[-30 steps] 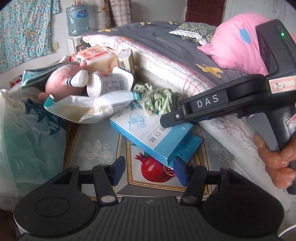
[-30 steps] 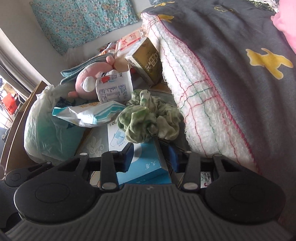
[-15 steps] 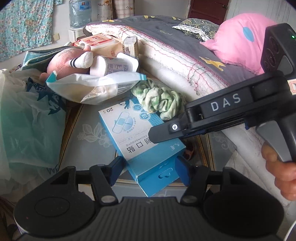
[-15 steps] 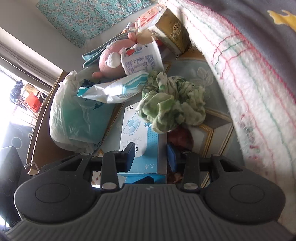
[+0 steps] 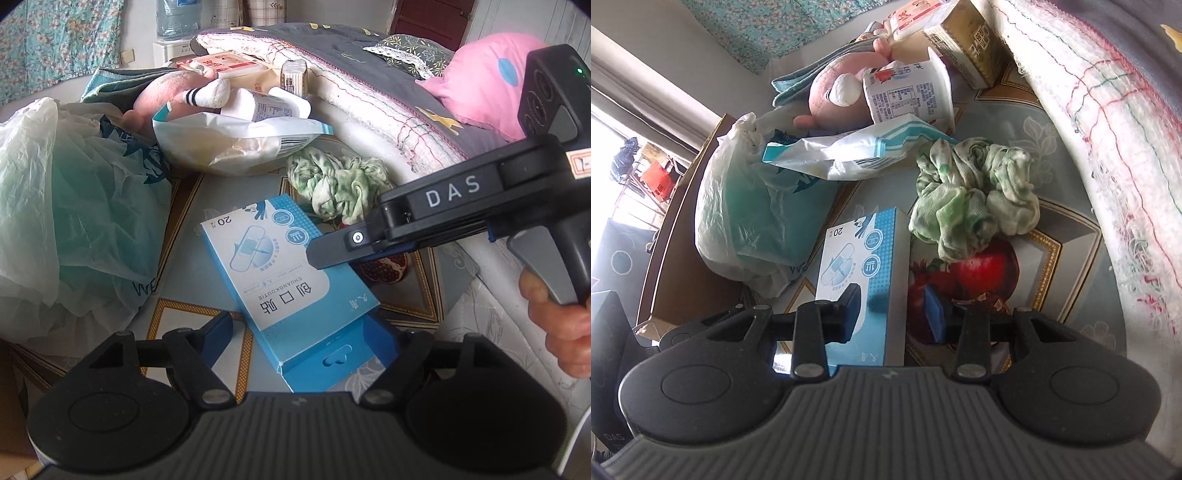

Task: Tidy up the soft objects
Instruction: 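Close the right gripper on the bandage box's end and lift it, then carry the bandage box with the right gripper over the cardboard box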

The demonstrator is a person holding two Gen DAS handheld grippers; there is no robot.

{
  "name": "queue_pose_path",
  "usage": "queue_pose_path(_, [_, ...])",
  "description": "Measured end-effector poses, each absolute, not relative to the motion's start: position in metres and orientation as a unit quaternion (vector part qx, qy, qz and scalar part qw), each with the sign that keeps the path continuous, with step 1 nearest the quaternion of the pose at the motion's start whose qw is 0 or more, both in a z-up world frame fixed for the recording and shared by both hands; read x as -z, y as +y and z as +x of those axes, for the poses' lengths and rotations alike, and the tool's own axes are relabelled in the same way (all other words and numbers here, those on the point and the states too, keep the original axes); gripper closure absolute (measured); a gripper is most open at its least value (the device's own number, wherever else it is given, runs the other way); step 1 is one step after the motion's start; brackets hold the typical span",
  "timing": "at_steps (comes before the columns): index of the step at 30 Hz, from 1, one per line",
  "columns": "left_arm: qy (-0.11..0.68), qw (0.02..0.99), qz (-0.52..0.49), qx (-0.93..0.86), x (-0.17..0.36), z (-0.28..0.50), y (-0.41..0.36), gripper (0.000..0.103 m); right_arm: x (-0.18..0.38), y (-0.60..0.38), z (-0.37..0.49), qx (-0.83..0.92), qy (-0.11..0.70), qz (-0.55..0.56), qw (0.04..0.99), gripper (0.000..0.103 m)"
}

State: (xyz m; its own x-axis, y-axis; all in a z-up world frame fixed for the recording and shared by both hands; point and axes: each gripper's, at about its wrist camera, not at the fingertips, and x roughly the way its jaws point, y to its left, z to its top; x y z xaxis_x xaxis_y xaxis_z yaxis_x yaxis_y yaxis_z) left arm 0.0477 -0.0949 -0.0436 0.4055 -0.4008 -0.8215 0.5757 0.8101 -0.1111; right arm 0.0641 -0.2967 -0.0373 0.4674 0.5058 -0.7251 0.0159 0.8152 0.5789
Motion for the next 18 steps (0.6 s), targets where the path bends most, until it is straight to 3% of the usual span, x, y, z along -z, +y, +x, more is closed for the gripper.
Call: queue_pose_path(18, [0.431, 0.847, 0.133, 0.282, 0.036, 0.042, -0.105, 0.021, 0.033, -0.283, 0.064, -0.165, 0.48, 0.25, 0.825, 0.064])
